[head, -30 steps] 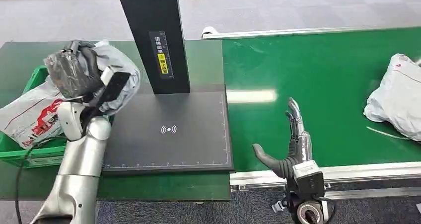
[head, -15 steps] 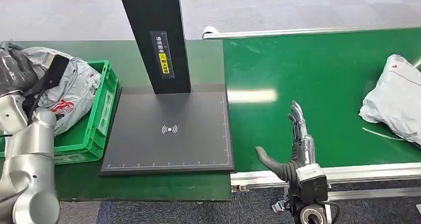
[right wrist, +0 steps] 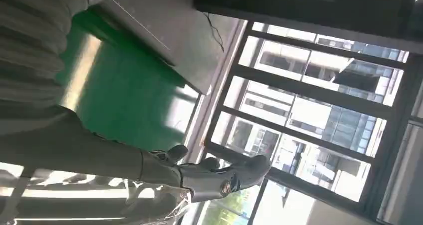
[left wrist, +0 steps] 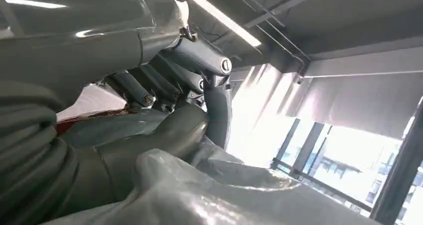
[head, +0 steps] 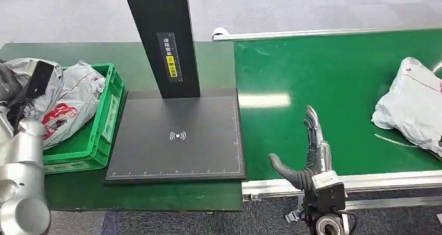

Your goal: Moved the parcel from conveyor to table for the left to box.

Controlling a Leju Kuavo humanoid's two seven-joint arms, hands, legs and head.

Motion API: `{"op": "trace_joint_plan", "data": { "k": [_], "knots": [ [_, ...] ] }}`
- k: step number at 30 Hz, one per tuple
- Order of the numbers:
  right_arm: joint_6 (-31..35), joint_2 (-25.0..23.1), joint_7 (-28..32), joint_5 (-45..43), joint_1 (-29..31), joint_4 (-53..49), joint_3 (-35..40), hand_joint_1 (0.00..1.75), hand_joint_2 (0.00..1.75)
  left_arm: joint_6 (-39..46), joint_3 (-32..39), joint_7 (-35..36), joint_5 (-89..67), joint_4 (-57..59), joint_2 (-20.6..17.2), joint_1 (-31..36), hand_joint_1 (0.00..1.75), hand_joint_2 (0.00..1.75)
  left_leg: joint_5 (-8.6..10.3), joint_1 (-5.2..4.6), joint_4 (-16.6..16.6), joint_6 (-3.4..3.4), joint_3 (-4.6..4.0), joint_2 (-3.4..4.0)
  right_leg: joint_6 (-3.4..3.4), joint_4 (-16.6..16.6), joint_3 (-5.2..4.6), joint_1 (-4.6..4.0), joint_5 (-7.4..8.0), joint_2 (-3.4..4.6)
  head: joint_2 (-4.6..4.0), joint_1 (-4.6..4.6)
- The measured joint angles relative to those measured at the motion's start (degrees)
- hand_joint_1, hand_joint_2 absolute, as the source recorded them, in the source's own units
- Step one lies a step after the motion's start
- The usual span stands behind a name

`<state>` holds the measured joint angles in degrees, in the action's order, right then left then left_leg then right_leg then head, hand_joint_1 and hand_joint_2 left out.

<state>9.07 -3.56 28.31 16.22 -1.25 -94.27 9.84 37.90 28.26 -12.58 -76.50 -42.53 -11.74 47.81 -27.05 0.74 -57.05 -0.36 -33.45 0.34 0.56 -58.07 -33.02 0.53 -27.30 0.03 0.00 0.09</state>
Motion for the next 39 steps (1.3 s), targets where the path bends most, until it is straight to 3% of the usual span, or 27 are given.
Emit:
{"op": "trace_joint_plan", "data": {
  "k": [8,17,31,35,39],
  "knots": [
    [0.0,0.24,-0.02,-0.24,0.28,0.09,0.24,0.0,1.75,0.0,0.33,-3.57,2.6,1.97,0.31,0.38,0.0,1.75,0.0,-0.01,-0.01,0.0,0.05,-0.02,0.0,0.01,0.01,0.01,0.01,0.0,-0.02,0.0],
    [0.24,0.33,-0.02,-0.64,0.25,0.13,0.42,0.0,1.75,0.0,-4.55,0.3,-0.88,2.18,1.92,1.11,0.0,1.75,0.0,0.0,-0.01,0.0,0.05,0.0,0.0,0.0,0.02,0.0,0.01,-0.01,-0.02,0.0],
    [0.33,0.76,0.0,-0.77,0.2,0.13,0.39,0.0,1.75,0.0,-7.82,-0.2,0.01,2.66,3.47,1.1,0.0,1.75,0.0,0.0,-0.01,0.0,0.05,-0.01,0.0,0.01,0.01,0.0,0.01,-0.01,-0.02,0.0],
    [0.68,0.81,-0.02,-0.79,-0.15,0.11,0.37,0.0,1.75,-1.43,-8.29,-7.14,11.51,3.45,4.66,1.04,0.0,1.75,0.0,-0.01,-0.01,0.0,0.06,-0.02,0.0,0.02,0.02,0.01,0.01,-0.01,-0.02,0.0],
    [0.81,0.81,0.0,-0.72,-0.88,-0.02,0.29,0.0,1.75,-17.06,-12.34,-12.92,40.68,-3.35,7.98,-4.42,0.0,1.75,-0.02,-0.08,-0.01,0.01,0.07,0.0,0.01,0.02,0.06,0.08,0.01,-0.01,-0.02,-0.04]
  ]
}}
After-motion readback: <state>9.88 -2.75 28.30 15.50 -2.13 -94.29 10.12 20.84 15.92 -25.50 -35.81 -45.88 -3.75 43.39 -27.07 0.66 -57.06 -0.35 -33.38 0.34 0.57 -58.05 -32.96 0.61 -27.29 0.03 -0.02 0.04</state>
